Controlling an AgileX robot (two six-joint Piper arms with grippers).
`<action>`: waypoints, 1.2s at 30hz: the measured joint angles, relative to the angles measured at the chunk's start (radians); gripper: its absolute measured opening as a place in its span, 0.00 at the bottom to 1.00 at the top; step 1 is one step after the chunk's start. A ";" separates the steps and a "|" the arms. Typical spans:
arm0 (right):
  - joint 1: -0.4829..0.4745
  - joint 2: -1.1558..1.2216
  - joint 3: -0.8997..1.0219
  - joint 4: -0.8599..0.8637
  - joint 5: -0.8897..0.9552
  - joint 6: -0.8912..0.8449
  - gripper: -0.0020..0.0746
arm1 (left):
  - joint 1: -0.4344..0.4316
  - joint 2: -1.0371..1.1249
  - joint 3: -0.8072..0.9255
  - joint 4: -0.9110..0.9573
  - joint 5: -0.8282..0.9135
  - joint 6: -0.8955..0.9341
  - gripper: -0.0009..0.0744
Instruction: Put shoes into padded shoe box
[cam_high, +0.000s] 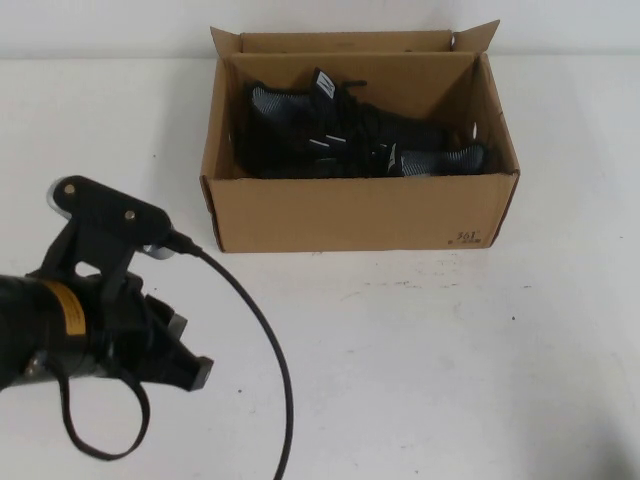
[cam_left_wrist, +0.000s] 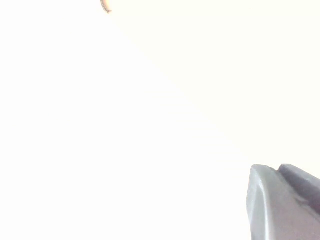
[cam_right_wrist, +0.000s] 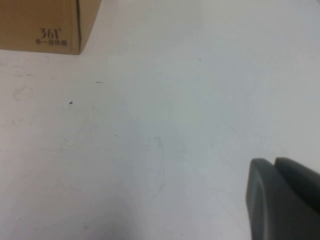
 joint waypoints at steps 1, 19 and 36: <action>0.000 0.000 0.000 0.000 0.000 0.000 0.02 | 0.000 0.000 0.000 0.002 -0.011 0.000 0.01; 0.000 0.000 0.000 0.000 0.000 0.000 0.02 | 0.215 -0.566 0.605 -0.002 -0.907 0.119 0.01; 0.000 0.000 0.000 0.000 0.000 0.000 0.02 | 0.510 -1.135 0.806 -0.074 -0.347 0.156 0.01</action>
